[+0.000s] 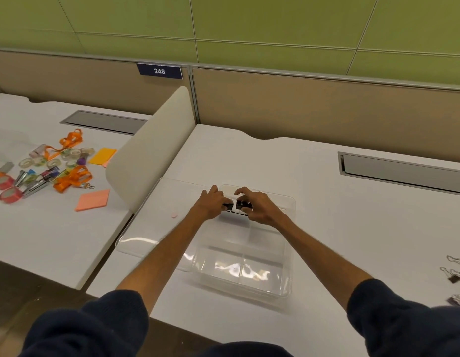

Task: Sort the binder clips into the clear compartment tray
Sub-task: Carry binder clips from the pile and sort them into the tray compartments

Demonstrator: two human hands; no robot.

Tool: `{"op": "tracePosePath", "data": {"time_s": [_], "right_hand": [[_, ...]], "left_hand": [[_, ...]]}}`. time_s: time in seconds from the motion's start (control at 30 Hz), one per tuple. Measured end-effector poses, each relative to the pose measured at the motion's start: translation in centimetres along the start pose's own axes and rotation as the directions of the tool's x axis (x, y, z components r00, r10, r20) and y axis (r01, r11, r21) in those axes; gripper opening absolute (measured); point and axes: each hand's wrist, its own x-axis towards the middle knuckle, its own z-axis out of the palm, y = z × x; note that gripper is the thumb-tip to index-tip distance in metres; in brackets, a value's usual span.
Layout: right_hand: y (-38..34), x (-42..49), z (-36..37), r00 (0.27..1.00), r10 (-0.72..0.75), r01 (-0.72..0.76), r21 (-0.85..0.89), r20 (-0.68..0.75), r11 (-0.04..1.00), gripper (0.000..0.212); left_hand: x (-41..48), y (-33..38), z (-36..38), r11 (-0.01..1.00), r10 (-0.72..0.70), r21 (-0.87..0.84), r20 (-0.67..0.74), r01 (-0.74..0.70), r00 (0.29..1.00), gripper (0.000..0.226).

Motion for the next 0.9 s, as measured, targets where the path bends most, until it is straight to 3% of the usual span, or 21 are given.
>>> {"op": "tracePosePath", "data": {"time_s": [0.37,0.67,0.77,0.9], "right_hand": [[0.6,0.8,0.3,0.979,0.16,-0.16,-0.012,0.122,0.987,0.061],[0.4,1.4,1.0,0.961,0.193,-0.193,-0.022,0.197,0.981,0.076],[0.2,1.6,1.0,0.956,0.194,-0.192,-0.033,0.219,0.981,0.078],[0.0,1.7,0.5,0.963,0.184,-0.175,-0.062,0.195,0.983,0.078]], "left_hand": [[1.2,0.6,-0.6,0.991,-0.079,-0.09,0.162,0.095,0.984,0.034],[1.5,1.3,-0.9,0.989,-0.13,-0.028,0.279,0.143,0.952,0.048],[1.3,1.4,-1.0,0.978,-0.151,-0.099,0.265,0.183,0.952,0.058],[1.1,1.5,-0.9,0.953,-0.178,-0.207,0.207,0.221,0.962,0.055]]}}
